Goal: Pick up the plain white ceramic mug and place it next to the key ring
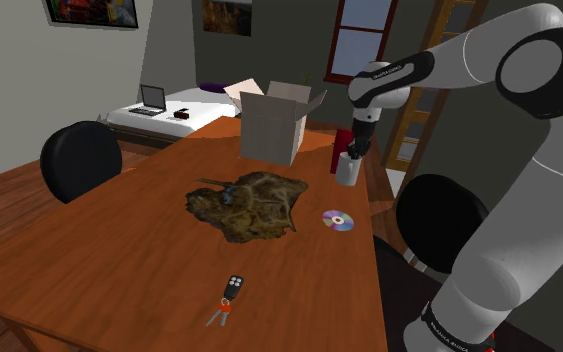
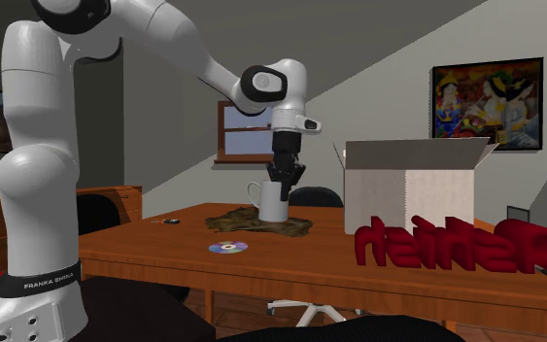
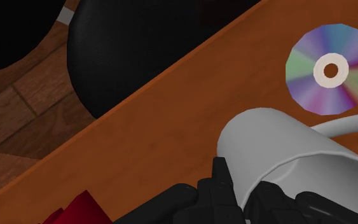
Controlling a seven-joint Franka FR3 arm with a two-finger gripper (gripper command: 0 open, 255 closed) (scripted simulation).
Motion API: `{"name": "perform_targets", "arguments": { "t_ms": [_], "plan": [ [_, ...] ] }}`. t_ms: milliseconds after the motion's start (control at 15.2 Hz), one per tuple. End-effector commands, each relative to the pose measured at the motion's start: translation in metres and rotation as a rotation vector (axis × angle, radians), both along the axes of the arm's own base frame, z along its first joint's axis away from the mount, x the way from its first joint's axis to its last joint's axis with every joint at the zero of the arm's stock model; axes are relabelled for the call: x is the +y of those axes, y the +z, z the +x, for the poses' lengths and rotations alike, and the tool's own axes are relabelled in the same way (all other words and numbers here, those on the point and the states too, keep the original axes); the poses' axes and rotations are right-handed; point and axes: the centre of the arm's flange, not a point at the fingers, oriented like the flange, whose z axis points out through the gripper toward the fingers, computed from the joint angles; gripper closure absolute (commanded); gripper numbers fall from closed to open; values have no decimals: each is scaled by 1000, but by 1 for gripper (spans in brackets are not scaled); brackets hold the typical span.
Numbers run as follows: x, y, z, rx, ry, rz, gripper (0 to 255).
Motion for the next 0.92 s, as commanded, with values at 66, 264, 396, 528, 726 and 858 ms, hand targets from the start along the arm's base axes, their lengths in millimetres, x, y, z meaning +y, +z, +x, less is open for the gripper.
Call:
{"name": "perform_targets", "arguments": {
  "t_ms": [66, 264, 396, 528, 726, 858],
  "plan": [
    [0, 16, 1, 0, 0, 0, 255],
    [0, 32, 1, 0, 0, 0, 255],
    [0, 42, 1, 0, 0, 0, 255],
    [0, 53, 1, 0, 0, 0, 255],
    [0, 69, 1, 0, 0, 0, 255],
    [0, 79, 1, 0, 0, 0, 255]
  ]
}}
